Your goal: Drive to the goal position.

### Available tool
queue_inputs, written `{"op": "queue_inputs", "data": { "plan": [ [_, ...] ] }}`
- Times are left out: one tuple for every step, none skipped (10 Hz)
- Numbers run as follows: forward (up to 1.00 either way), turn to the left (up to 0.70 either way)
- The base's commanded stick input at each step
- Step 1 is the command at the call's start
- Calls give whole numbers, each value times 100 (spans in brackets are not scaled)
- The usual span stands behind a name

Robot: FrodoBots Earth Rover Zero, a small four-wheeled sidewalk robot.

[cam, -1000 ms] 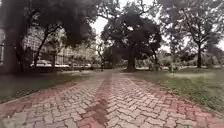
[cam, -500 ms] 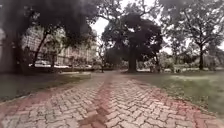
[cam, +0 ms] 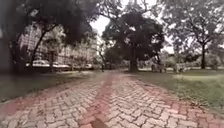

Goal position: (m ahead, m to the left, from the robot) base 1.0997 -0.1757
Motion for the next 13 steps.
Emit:
{"op": "queue_inputs", "data": {
  "plan": [
    [70, 0],
    [70, 0],
    [70, 0],
    [70, 0],
    [70, 0],
    [70, 0],
    [70, 0],
    [70, 0],
    [70, 0],
    [70, 0],
    [70, 0],
    [70, 0],
    [70, 0]
  ]
}}
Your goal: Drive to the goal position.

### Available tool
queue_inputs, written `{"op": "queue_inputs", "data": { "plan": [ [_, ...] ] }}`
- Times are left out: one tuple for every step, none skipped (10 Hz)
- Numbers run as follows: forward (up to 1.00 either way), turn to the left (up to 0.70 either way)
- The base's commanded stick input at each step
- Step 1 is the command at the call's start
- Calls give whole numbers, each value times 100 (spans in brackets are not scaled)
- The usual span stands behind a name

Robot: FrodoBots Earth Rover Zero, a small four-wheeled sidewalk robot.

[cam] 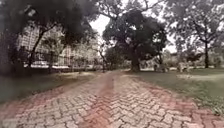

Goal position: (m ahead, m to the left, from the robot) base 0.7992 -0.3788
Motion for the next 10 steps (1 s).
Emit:
{"op": "queue_inputs", "data": {
  "plan": [
    [70, 0],
    [70, 0],
    [70, 0],
    [70, 0],
    [70, 0],
    [70, 0],
    [70, 0],
    [70, 0],
    [70, 0],
    [70, 0]
  ]
}}
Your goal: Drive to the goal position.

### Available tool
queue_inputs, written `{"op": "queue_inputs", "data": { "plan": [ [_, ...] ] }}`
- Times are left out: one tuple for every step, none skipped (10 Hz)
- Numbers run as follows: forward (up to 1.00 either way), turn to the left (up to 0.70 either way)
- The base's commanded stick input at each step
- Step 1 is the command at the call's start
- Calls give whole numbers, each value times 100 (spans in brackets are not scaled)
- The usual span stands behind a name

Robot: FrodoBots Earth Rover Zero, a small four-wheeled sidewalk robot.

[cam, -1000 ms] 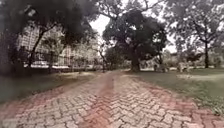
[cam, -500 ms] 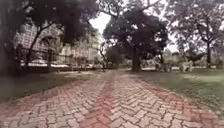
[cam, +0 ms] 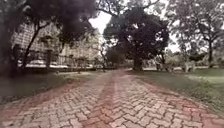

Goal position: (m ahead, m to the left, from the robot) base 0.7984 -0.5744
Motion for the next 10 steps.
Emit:
{"op": "queue_inputs", "data": {
  "plan": [
    [70, 0],
    [70, 0],
    [70, 0],
    [70, 0],
    [70, 0],
    [70, 0],
    [70, 0],
    [70, 0],
    [70, 0],
    [70, 0]
  ]
}}
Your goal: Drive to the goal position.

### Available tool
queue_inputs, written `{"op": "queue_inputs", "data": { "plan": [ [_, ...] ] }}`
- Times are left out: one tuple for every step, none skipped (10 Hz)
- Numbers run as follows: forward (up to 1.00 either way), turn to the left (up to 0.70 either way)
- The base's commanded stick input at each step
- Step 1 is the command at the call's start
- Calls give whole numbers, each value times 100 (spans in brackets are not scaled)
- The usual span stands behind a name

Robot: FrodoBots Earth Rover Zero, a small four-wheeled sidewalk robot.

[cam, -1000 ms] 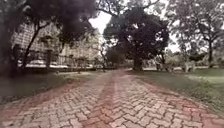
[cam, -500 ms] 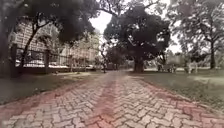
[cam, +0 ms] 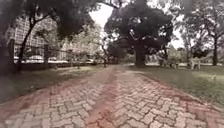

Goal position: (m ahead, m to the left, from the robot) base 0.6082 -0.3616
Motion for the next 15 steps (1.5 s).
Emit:
{"op": "queue_inputs", "data": {
  "plan": [
    [70, 0],
    [70, 0],
    [70, 0],
    [70, 0],
    [70, 0],
    [70, -14],
    [70, -29],
    [70, -35],
    [70, -35],
    [70, -31],
    [70, -24],
    [70, -17],
    [70, -10],
    [70, -3],
    [70, 0]
  ]
}}
